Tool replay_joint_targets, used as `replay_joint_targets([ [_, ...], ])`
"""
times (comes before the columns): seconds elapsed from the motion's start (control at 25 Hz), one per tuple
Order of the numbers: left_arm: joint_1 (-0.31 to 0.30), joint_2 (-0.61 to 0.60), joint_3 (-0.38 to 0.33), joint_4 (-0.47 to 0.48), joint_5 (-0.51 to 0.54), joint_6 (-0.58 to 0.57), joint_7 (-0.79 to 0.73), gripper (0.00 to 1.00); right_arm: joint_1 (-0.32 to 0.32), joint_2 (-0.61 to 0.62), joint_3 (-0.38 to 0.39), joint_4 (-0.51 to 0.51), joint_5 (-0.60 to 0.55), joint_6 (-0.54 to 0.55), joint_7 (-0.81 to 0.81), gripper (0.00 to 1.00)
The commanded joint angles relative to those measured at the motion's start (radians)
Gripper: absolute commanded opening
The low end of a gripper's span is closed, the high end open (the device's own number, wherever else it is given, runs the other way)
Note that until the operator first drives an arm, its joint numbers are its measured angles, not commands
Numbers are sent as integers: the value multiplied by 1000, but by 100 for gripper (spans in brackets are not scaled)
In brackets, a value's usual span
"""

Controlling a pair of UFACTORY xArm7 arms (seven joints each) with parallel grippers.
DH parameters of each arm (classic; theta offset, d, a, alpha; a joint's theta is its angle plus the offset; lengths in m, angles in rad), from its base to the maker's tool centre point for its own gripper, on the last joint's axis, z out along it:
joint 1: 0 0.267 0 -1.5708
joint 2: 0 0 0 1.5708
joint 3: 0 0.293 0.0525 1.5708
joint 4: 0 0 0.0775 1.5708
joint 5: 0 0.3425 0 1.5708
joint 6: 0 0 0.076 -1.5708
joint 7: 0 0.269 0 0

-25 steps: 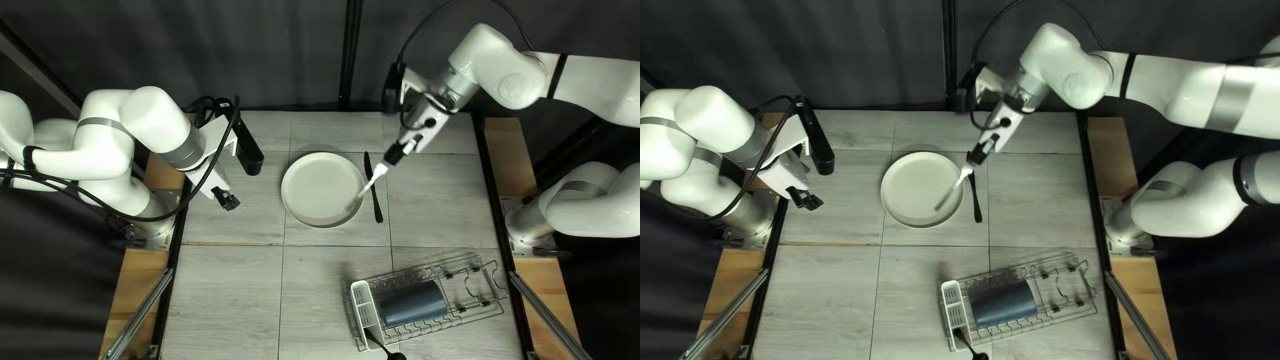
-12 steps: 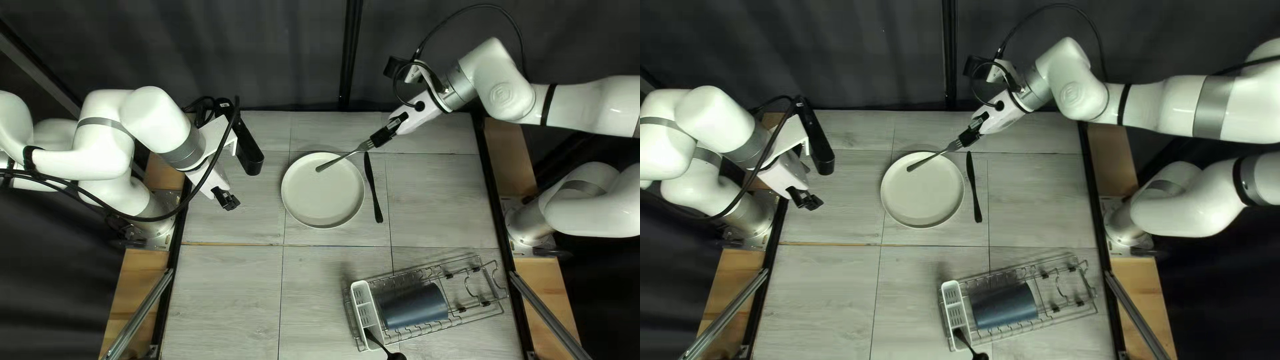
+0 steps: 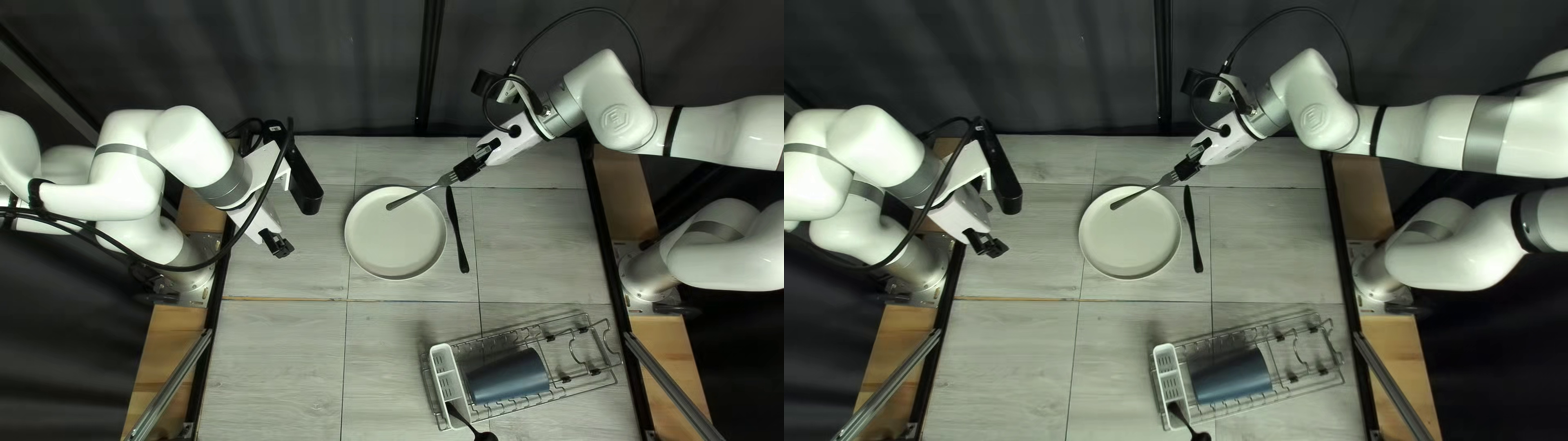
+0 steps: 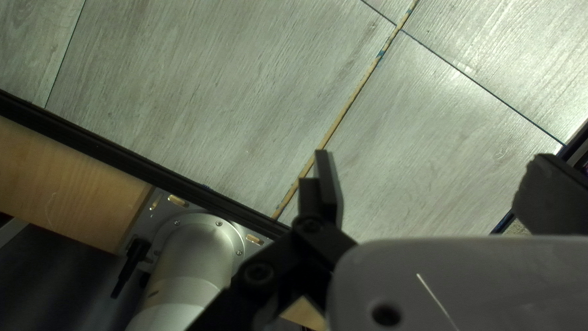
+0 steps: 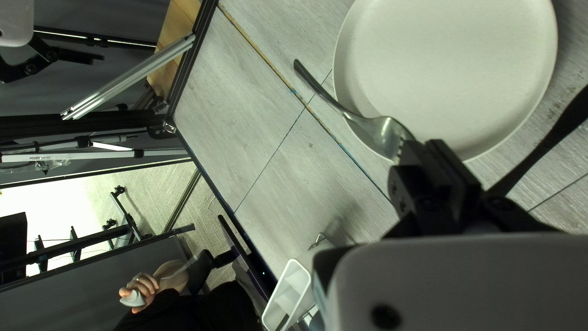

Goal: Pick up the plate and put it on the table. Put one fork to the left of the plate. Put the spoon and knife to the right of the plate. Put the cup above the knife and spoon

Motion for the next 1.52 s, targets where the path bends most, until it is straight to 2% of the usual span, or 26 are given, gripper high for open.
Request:
replay_joint_targets([
  [0.04, -23, -149, -94, -96, 70, 8, -21, 100, 0, 0, 0, 0, 0, 0, 0, 0],
  [0.2, -44, -170, -125, -126, 93, -11, 1, 100, 0, 0, 0, 0, 0, 0, 0, 0],
  [0.88, -43, -172, -112, -128, 81, -13, -4, 100, 0, 0, 0, 0, 0, 0, 0, 0],
  [1.2, 0, 35, -191, 2, 95, -84, -16, 100, 0, 0, 0, 0, 0, 0, 0, 0],
  [1.52, 113, 356, -239, 81, 170, -314, -7, 100, 0, 0, 0, 0, 0, 0, 0, 0],
])
